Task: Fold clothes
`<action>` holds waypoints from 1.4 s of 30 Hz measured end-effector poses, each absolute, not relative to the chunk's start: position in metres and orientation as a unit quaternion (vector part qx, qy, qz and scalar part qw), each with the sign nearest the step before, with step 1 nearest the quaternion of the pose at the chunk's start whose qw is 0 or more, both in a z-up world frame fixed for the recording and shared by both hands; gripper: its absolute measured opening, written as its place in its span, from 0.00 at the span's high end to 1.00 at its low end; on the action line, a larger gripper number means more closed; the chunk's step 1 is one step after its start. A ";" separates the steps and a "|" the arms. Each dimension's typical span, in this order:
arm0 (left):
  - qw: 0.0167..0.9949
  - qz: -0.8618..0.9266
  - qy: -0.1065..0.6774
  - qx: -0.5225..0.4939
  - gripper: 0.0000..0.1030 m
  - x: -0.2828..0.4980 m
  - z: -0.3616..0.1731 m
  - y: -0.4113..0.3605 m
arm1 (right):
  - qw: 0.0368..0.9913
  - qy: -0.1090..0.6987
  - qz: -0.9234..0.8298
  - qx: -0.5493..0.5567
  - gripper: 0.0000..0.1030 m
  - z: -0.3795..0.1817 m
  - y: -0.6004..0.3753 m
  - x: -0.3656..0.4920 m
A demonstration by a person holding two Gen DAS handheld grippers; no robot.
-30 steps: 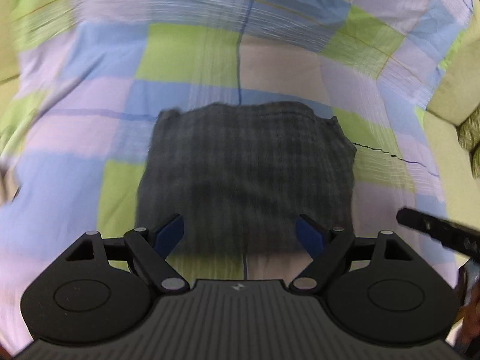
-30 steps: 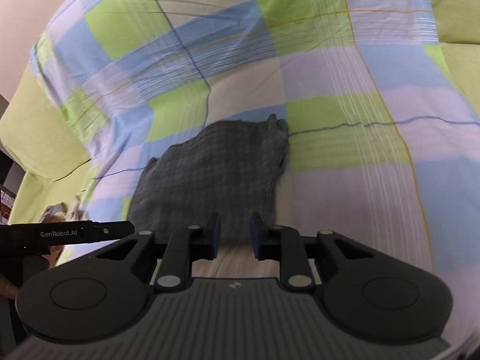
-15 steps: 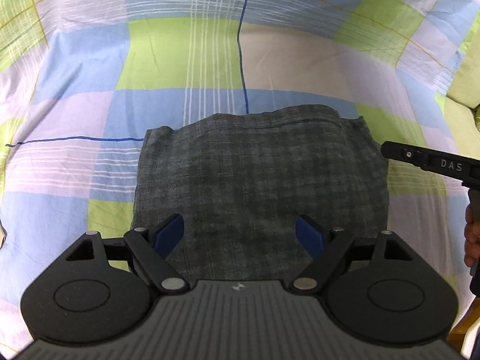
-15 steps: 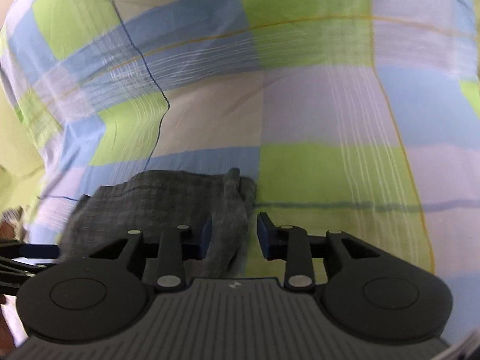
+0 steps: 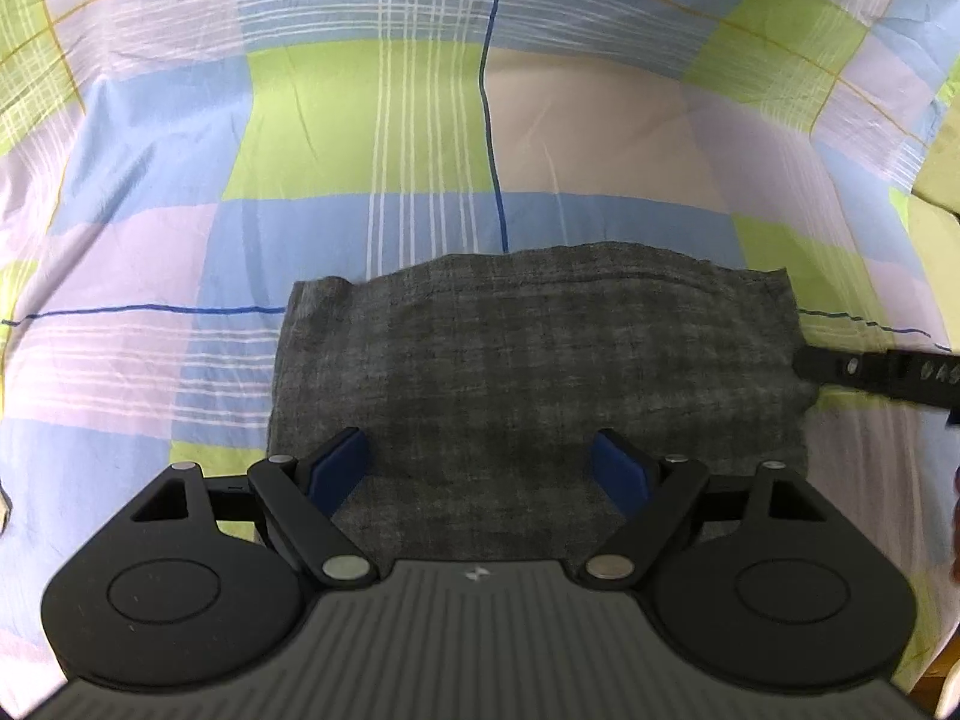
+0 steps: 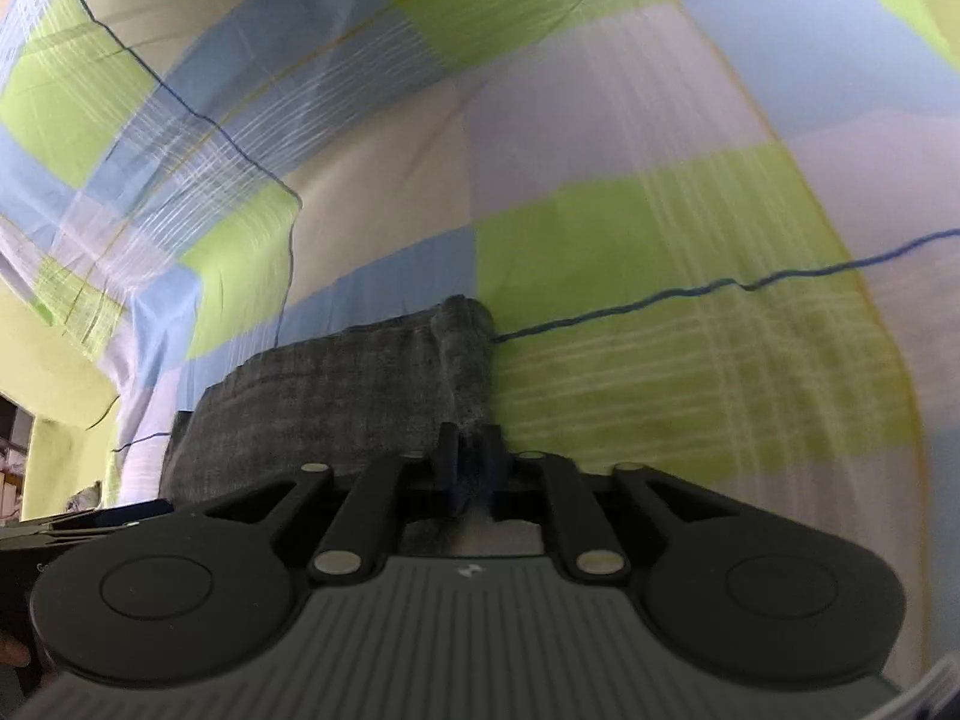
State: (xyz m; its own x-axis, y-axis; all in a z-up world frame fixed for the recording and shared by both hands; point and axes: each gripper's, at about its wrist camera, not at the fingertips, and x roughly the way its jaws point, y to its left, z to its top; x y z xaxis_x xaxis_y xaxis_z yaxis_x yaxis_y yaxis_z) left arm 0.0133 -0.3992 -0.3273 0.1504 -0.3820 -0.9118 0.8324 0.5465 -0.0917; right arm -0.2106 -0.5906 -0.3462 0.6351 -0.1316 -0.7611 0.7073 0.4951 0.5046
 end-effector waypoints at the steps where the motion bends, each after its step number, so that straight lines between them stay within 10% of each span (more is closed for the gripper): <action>1: 0.724 -0.418 0.499 0.227 0.19 0.014 -0.328 -0.399 | 0.800 0.339 -0.261 0.421 0.63 -0.343 -0.592 -0.209; 7: 0.725 -0.416 0.502 0.222 0.19 0.016 -0.329 -0.399 | 0.821 0.326 -0.263 0.387 0.67 -0.336 -0.610 -0.191; 9: 0.726 -0.416 0.502 0.220 0.19 0.017 -0.330 -0.398 | 0.829 0.333 -0.250 0.374 0.98 -0.340 -0.613 -0.184; 18: 0.729 -0.421 0.493 0.222 0.19 0.017 -0.333 -0.389 | 0.822 0.305 -0.285 0.387 0.97 -0.356 -0.614 -0.191; 22: 0.732 -0.420 0.485 0.228 0.19 0.018 -0.323 -0.379 | 0.811 0.309 -0.323 0.378 0.73 -0.351 -0.612 -0.191; 32: 0.722 -0.460 0.469 0.217 0.19 0.010 -0.330 -0.358 | 0.852 0.320 -0.244 0.336 0.78 -0.335 -0.547 -0.196; 34: 0.732 -0.445 0.455 0.244 0.19 0.010 -0.334 -0.359 | 0.832 0.344 -0.293 0.323 1.00 -0.349 -0.553 -0.197; 42: 0.716 -0.487 0.439 0.239 0.20 0.002 -0.304 -0.325 | 0.836 0.322 -0.296 0.331 0.82 -0.314 -0.524 -0.203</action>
State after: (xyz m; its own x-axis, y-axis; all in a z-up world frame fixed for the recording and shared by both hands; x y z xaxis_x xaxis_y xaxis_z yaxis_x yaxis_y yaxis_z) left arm 0.0023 -0.3249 -0.3043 0.1409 -0.4881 -0.8614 0.9074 0.4117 -0.0849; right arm -0.2029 -0.5237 -0.3139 0.6170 -0.2812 -0.7350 0.7080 0.6060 0.3626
